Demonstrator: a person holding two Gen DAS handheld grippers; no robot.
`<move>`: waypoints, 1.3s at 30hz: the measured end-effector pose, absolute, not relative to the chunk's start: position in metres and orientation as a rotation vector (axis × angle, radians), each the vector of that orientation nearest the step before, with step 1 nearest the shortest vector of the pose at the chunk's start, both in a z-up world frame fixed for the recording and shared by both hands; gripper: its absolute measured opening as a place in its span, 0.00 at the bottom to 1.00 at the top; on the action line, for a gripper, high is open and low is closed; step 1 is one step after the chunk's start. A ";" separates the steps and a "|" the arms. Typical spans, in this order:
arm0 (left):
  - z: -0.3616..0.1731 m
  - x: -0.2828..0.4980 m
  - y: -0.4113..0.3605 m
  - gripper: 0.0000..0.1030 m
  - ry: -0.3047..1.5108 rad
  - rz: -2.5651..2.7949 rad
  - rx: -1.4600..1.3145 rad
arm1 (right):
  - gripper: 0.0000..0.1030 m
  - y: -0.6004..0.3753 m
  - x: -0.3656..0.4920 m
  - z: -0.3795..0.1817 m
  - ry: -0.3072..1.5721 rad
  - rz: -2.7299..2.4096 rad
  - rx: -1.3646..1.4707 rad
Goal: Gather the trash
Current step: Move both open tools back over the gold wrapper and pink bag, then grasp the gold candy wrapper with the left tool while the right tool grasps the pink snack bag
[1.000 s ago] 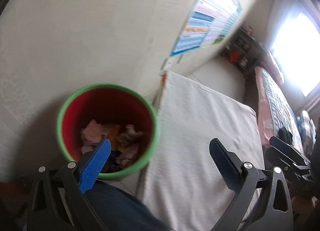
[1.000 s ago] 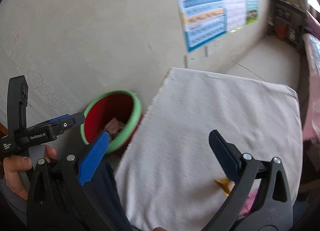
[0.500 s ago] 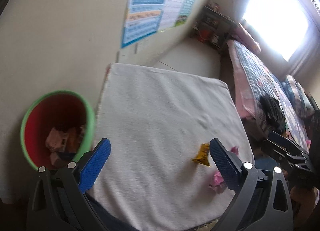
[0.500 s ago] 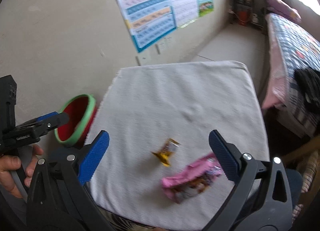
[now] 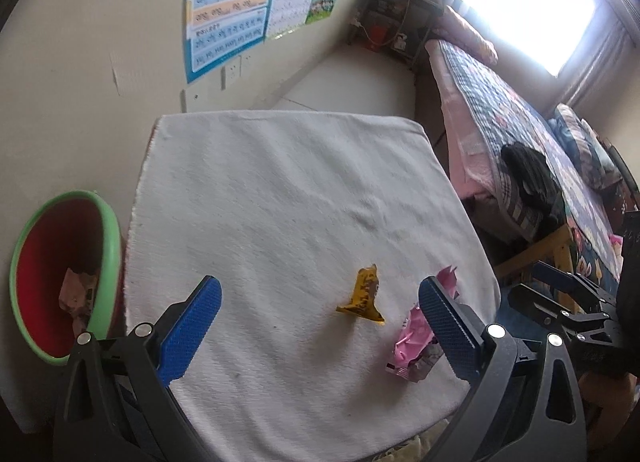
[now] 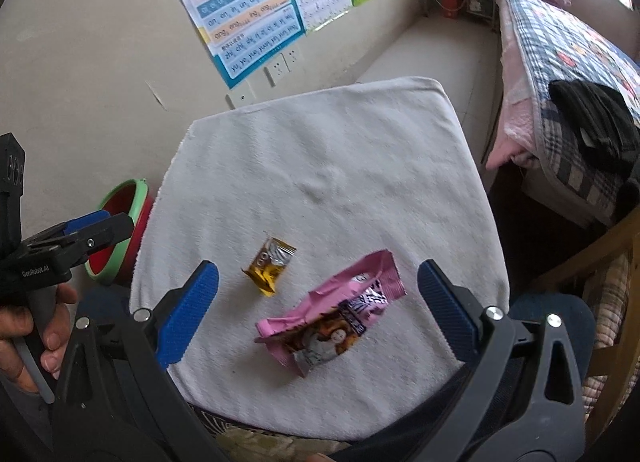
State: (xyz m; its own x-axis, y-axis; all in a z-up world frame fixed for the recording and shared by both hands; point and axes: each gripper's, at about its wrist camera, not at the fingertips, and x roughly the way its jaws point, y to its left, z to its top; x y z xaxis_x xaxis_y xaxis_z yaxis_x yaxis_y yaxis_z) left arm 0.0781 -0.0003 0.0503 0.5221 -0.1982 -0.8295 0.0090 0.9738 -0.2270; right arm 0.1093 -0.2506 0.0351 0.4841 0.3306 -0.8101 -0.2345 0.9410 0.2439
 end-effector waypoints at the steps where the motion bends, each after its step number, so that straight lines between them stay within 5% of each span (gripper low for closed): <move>1: 0.049 0.079 -0.002 0.92 1.022 -0.129 -0.200 | 0.95 -0.252 0.110 0.033 1.015 0.341 0.106; 27: -0.019 0.119 -0.061 0.92 1.229 -0.258 -0.077 | 0.95 -0.289 0.140 -0.043 1.201 0.290 0.247; 39: -0.060 0.136 -0.080 0.82 1.310 -0.290 0.040 | 0.68 -0.278 0.163 -0.069 1.263 0.348 0.287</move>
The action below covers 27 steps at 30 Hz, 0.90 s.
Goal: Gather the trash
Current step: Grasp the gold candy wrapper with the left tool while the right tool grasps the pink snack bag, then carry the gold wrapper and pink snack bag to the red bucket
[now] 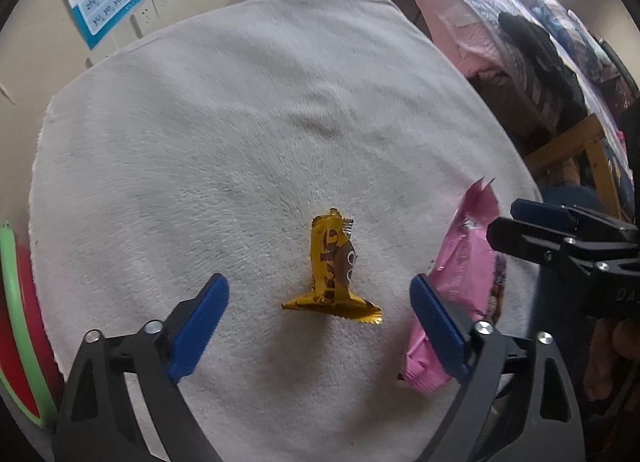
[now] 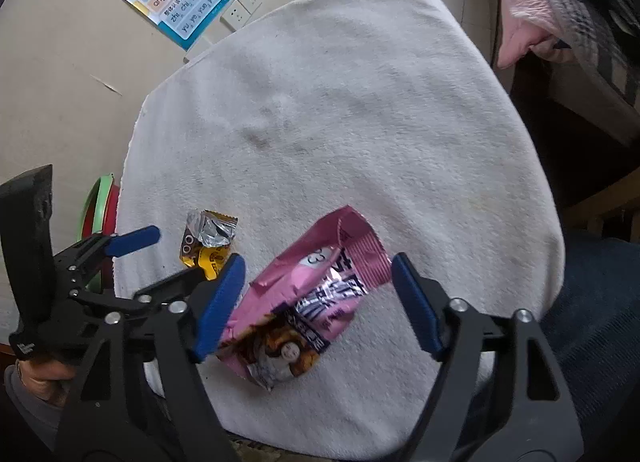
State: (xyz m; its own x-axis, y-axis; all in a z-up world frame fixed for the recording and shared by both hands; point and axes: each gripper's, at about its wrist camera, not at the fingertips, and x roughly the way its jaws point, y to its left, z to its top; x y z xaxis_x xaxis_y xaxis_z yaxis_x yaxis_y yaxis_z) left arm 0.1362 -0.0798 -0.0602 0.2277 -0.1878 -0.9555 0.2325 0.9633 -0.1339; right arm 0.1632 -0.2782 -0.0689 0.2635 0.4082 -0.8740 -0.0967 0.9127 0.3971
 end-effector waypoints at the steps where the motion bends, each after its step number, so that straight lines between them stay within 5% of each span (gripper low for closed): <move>1: -0.062 0.137 -0.080 0.82 1.314 -0.291 0.044 | 0.67 -0.277 0.165 -0.070 1.265 0.352 0.290; 7: -0.076 0.142 -0.082 0.71 1.350 -0.303 0.047 | 0.50 -0.271 0.166 -0.084 1.302 0.379 0.300; 12: -0.085 0.141 -0.083 0.49 1.377 -0.311 0.048 | 0.31 -0.266 0.165 -0.091 1.320 0.399 0.309; 27: -0.063 0.136 -0.072 0.40 1.309 -0.299 0.006 | 0.22 -0.262 0.163 -0.073 1.271 0.437 0.292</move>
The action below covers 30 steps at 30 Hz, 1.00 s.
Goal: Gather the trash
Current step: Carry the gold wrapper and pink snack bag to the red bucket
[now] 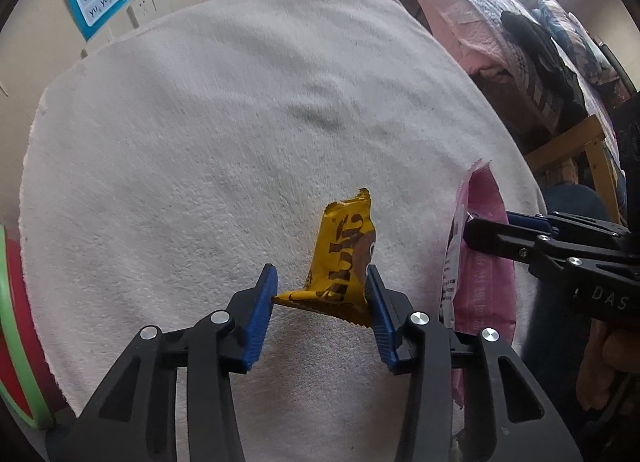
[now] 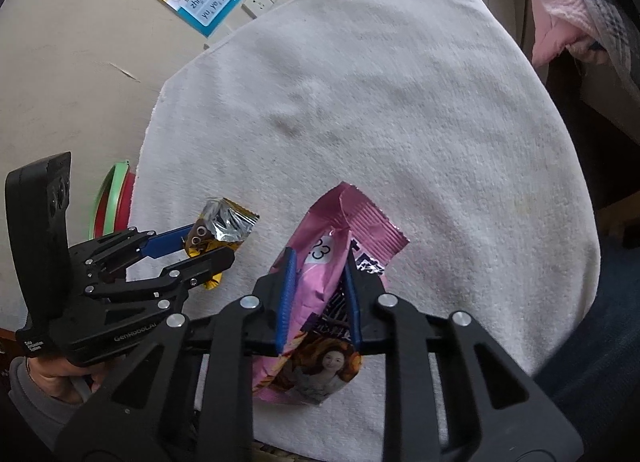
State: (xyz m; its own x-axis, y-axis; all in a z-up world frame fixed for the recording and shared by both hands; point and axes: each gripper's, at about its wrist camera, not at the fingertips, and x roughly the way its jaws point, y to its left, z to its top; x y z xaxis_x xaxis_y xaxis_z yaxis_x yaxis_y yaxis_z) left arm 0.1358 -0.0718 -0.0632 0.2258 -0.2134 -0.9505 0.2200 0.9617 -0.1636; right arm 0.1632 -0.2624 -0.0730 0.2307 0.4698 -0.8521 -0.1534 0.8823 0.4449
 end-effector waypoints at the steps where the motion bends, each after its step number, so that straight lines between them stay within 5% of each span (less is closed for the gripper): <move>1: -0.060 0.135 -0.071 0.40 1.303 -0.297 0.003 | 0.21 -0.262 0.163 -0.071 1.265 0.438 0.290; 30: 0.014 0.098 -0.015 0.40 1.107 -0.190 -0.075 | 0.18 -0.204 0.139 0.026 1.038 0.532 0.088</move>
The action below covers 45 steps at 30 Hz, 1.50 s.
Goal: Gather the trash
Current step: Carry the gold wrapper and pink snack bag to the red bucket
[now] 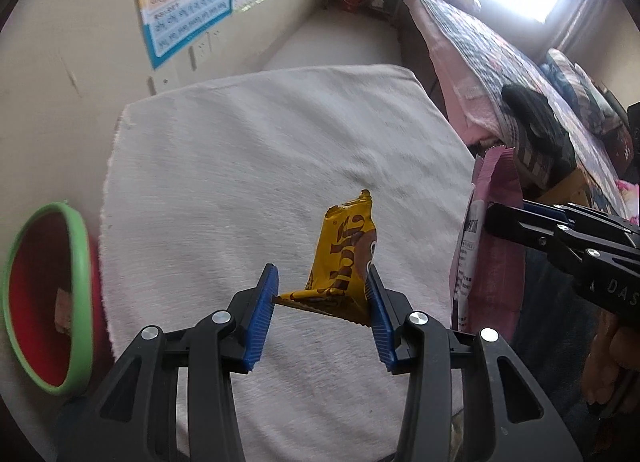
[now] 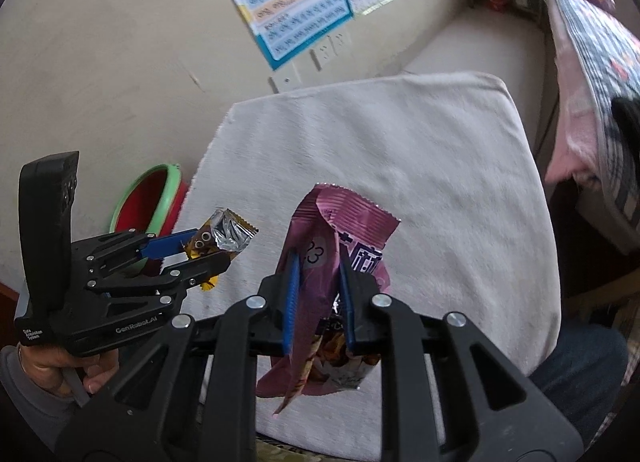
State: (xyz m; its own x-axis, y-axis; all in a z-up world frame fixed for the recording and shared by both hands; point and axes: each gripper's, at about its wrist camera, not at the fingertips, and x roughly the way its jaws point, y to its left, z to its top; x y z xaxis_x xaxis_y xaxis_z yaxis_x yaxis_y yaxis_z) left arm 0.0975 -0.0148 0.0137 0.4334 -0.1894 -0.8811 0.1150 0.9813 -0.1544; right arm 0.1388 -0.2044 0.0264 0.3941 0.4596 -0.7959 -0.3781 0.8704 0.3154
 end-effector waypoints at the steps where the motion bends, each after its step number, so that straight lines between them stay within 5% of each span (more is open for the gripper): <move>1: 0.016 0.095 -0.010 0.40 1.098 -0.182 -0.081 | 0.18 -0.200 0.138 0.030 1.029 0.538 0.076; 45: 0.098 -0.005 0.256 0.40 0.887 0.254 -0.363 | 0.18 0.054 0.134 0.130 0.870 0.891 -0.188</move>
State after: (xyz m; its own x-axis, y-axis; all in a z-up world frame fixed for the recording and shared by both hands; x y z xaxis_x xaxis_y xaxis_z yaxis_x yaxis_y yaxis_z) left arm -0.0048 0.2563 0.0980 0.6081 0.0660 -0.7911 -0.3623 0.9098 -0.2026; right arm 0.1345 0.0543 0.1305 0.3216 0.6023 -0.7306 -0.7450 0.6371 0.1973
